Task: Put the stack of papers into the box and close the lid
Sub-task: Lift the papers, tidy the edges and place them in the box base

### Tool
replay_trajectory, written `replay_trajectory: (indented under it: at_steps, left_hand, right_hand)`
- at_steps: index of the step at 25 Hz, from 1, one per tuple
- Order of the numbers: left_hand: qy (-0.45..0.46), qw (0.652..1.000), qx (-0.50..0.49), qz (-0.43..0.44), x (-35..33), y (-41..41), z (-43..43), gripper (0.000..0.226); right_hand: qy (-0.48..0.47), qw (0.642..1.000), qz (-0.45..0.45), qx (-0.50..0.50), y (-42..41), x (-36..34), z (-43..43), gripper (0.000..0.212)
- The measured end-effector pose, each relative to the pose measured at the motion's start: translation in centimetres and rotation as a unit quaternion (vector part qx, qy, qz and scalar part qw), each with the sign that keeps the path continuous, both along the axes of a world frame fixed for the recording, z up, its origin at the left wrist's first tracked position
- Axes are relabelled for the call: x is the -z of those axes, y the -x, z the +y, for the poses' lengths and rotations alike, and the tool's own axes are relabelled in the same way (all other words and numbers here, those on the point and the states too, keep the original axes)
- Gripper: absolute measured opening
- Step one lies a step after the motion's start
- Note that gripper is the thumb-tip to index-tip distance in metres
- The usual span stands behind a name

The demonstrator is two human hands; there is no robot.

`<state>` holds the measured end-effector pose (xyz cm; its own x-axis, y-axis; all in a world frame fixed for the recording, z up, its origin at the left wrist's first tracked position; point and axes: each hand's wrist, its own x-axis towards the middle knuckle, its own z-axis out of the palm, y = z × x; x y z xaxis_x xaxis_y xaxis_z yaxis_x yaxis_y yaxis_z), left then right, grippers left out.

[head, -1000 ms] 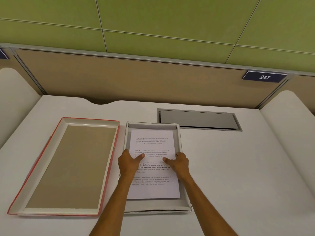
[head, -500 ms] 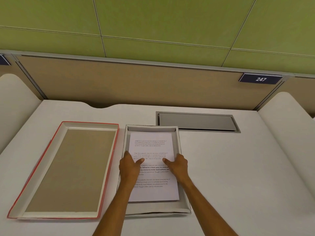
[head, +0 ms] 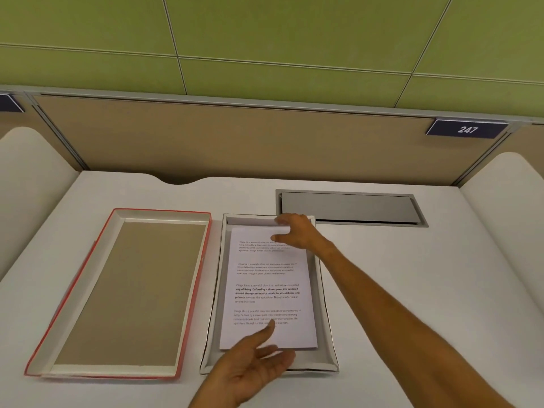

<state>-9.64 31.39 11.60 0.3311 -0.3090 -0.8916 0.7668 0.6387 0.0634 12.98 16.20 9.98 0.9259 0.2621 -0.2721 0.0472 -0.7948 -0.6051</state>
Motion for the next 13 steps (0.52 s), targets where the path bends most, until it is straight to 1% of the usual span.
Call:
replay_trajectory:
  at_steps: [3, 7, 10, 13]
  left_hand:
    - [-0.003, 1.0, -0.021, 0.018, 0.3, 0.0, 0.0, 0.041]
    - [0.027, 0.998, -0.042, 0.028, 1.5, -0.4, 0.5, 0.035]
    - [0.033, 0.998, -0.033, 0.033, 2.6, -0.9, 0.7, 0.034]
    - [0.037, 0.999, -0.009, 0.036, 3.5, -1.2, 0.8, 0.033]
  right_hand:
    - [0.007, 0.999, 0.019, -0.045, -2.1, -0.1, 0.9, 0.06]
    - [0.021, 0.994, 0.068, -0.079, -4.0, 0.6, 1.9, 0.063]
    - [0.043, 0.991, 0.087, -0.095, -4.4, 1.5, 2.1, 0.064]
    - [0.03, 0.992, 0.088, -0.084, -4.6, 2.3, 2.0, 0.065]
